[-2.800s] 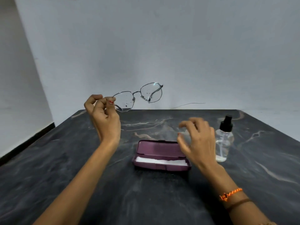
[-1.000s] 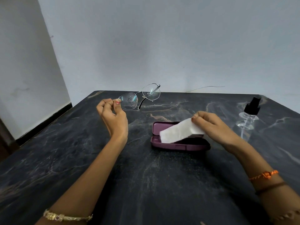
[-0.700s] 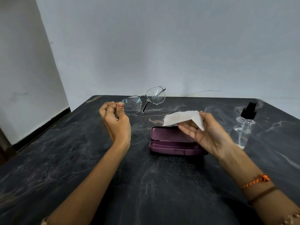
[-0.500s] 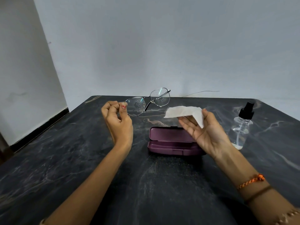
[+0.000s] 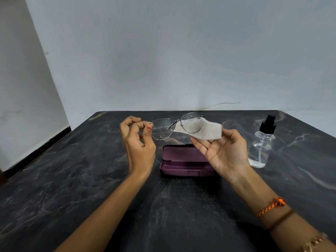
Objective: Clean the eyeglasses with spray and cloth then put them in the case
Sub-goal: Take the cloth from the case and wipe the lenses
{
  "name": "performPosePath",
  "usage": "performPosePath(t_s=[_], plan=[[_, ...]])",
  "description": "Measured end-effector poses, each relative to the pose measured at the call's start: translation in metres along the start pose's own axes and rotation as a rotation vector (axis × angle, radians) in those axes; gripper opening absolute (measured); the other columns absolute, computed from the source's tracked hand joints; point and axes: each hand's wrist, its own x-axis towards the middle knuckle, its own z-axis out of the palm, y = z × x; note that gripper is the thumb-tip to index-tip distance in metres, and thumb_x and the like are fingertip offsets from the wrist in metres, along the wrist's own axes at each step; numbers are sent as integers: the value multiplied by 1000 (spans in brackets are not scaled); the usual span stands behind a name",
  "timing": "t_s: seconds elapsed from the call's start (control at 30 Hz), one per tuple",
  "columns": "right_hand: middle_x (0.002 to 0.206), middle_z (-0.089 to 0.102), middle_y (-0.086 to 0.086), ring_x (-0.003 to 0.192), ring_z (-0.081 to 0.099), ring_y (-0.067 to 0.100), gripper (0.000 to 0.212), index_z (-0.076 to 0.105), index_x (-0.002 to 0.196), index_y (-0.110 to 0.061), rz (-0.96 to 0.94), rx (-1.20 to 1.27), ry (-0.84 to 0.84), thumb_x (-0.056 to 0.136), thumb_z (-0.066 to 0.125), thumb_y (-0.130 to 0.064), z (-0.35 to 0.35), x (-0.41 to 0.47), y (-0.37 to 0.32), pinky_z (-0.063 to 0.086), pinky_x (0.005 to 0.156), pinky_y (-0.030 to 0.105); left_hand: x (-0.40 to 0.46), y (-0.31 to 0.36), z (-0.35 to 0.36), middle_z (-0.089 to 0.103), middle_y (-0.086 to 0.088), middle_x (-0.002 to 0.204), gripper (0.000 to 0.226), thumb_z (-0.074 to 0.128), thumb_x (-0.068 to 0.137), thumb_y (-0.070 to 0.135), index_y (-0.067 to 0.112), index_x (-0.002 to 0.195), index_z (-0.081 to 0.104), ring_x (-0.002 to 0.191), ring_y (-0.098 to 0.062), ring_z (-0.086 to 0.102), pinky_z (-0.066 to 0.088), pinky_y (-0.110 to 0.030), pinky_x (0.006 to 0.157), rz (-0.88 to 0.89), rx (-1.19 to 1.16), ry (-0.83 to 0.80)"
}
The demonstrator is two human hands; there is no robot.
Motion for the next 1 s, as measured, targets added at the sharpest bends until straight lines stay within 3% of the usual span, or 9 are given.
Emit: performPosePath(t_s=[0.07,0.17,0.33,0.43,0.57,0.7,0.8,0.9,1.0], plan=[[82,74,12,79,71,27,32,73,69,-5,9,-43,-18,68,43,-14,1,-1,-1,54,78,42,0,0,0,37,-4,104,9,52,87,1,2,83,59,85,0,43,39,-3,61,7,-5,-9],[75,74,7,72,71,18,33,73,69,-6,-40,-133,56,83,44,-1,4,-1,0,58,71,35,-2,0,1,37,3,100,9,52,86,1,1,83,60,86,4,43,40,-3,62,20,-25,-40],[79,69,2,64,67,9,23,58,78,-17,-179,-188,174,80,55,6,5,-1,5,58,56,24,-7,3,2,35,14,99,8,52,84,2,4,83,60,91,18,39,39,-2,73,125,-39,-113],[76,71,-1,64,69,10,23,52,84,-19,-193,-109,180,76,60,1,2,-1,4,57,57,25,-10,5,3,35,12,101,8,52,82,0,3,84,60,92,14,41,40,-2,73,166,-44,-166],[68,73,1,63,70,10,17,60,85,-8,-111,-111,149,68,64,-11,5,-3,3,59,59,25,-11,7,3,35,10,100,9,53,82,-6,-1,84,60,92,10,43,40,-1,71,176,-48,-185],[63,72,1,61,70,10,21,61,80,-7,-76,-143,103,62,63,-16,10,-5,5,56,49,24,-10,7,3,35,11,100,9,52,83,-4,-1,85,60,92,16,43,40,-1,71,174,-56,-179],[67,73,1,65,70,10,12,60,84,-8,-78,-144,67,77,56,-17,10,-5,7,55,50,22,-9,6,3,35,11,99,10,53,84,-5,1,86,61,92,18,42,40,-2,72,140,-54,-163],[69,74,1,68,70,10,17,60,87,-8,-87,-138,36,87,48,-20,8,-4,8,56,52,23,-8,6,3,35,11,99,10,53,84,-4,2,85,60,90,19,43,40,-1,72,123,-57,-151],[68,74,-2,67,69,7,29,61,83,-6,-126,-248,9,69,55,-31,8,-3,9,57,60,22,-8,6,2,35,11,99,9,52,85,-3,1,86,61,91,18,43,40,-1,73,115,-58,-148]])
